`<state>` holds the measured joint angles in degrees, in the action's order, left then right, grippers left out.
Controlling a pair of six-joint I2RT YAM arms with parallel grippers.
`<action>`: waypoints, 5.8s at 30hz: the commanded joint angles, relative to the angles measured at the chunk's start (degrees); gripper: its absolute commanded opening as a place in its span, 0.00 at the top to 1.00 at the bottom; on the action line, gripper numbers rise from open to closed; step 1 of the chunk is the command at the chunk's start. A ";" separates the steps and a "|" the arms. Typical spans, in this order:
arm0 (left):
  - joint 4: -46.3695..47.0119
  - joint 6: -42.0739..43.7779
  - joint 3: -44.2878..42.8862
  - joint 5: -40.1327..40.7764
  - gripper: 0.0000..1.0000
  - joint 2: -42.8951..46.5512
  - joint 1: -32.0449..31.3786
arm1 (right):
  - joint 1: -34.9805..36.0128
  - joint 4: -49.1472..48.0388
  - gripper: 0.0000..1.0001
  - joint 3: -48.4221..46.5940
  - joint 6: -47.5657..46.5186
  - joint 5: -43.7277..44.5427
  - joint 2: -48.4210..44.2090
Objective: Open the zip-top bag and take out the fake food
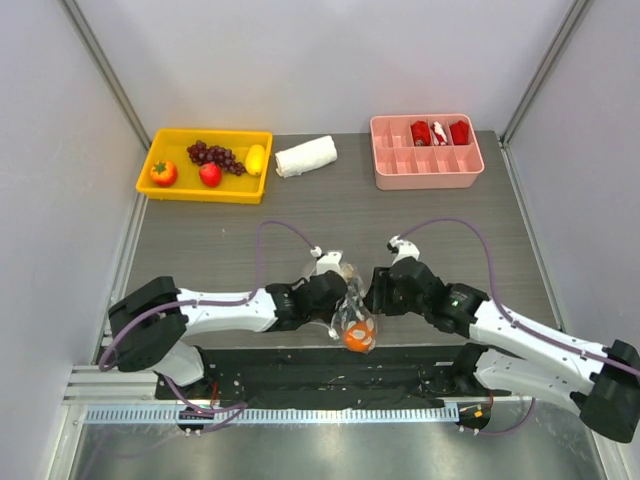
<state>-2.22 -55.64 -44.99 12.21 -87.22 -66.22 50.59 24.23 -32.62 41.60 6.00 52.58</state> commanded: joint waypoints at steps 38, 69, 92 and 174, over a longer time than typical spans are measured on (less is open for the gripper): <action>-21.07 8.43 -5.73 -15.20 1.00 19.86 6.98 | 0.48 -21.42 0.98 15.57 0.05 7.79 -8.36; -4.33 35.68 -16.55 49.41 1.00 15.89 33.03 | 0.48 -12.28 0.99 13.20 0.32 9.56 -14.17; -43.40 14.07 -75.97 1.00 1.00 -41.81 74.12 | 0.30 -11.31 0.99 11.62 0.58 7.18 -13.82; 12.06 -13.10 18.82 -24.68 0.35 36.62 19.99 | 27.46 4.24 0.01 -23.54 -21.13 24.75 11.14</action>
<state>2.81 -72.97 -20.73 -9.72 -45.84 -45.71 77.65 27.49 -52.21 20.67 25.41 63.81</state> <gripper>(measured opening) 0.641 0.971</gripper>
